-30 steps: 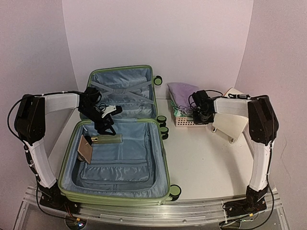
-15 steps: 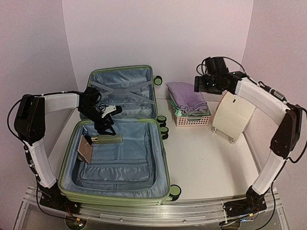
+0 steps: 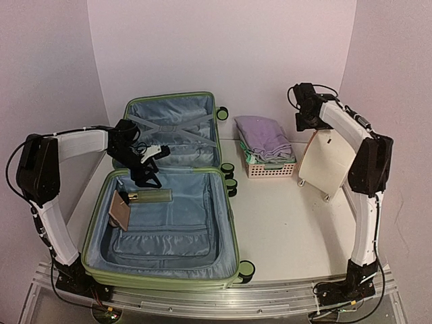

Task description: Open, take out, and arrange the luggage

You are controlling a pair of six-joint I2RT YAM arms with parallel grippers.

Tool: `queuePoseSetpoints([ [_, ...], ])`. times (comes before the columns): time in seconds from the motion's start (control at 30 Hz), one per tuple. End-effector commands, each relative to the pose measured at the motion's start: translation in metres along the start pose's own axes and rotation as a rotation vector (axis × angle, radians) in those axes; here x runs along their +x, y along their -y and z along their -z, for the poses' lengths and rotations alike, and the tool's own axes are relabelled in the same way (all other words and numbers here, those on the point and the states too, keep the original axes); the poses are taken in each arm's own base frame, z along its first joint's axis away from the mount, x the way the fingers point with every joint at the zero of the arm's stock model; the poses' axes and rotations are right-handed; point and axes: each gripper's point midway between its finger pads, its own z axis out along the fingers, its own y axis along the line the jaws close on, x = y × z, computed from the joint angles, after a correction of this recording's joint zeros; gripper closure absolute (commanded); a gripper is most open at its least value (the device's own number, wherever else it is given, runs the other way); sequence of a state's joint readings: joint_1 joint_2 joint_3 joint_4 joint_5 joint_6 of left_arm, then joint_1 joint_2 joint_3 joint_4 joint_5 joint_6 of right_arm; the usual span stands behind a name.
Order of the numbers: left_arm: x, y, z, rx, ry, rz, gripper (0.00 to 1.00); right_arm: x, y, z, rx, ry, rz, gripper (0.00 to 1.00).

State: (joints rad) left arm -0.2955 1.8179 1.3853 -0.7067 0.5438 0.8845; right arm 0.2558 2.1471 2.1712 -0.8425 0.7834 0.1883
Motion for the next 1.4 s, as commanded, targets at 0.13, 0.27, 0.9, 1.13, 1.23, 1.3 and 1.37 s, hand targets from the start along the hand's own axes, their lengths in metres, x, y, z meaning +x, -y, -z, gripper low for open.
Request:
queuePoseSetpoints([
  [0.13, -0.039, -0.093, 0.061, -0.410, 0.114, -0.111, 0.19, 0.038, 0.013, 0.006, 0.020, -0.130, 0.192, 0.08],
  [0.27, -0.039, -0.094, 0.060, -0.408, 0.114, -0.110, 0.19, 0.060, 0.014, 0.029, -0.110, -0.135, 0.268, 0.18],
  [0.9, -0.052, -0.097, 0.049, -0.378, 0.131, -0.113, 0.18, 0.213, -0.017, 0.180, -0.719, -0.123, 0.823, 0.29],
  [1.13, -0.055, -0.091, 0.045, -0.361, 0.131, -0.119, 0.18, 0.171, 0.002, 0.176, -0.538, -0.028, 0.745, 0.16],
  [1.23, -0.057, -0.089, 0.045, -0.355, 0.135, -0.119, 0.18, 0.126, 0.005, 0.191, -0.515, 0.059, 0.637, 0.13],
  [1.3, -0.059, -0.087, 0.047, -0.350, 0.138, -0.121, 0.18, 0.093, -0.007, 0.220, -0.630, 0.138, 0.542, 0.12],
  [1.37, -0.065, -0.082, 0.052, -0.335, 0.153, -0.133, 0.18, 0.074, -0.017, 0.238, -0.720, 0.169, 0.458, 0.11],
])
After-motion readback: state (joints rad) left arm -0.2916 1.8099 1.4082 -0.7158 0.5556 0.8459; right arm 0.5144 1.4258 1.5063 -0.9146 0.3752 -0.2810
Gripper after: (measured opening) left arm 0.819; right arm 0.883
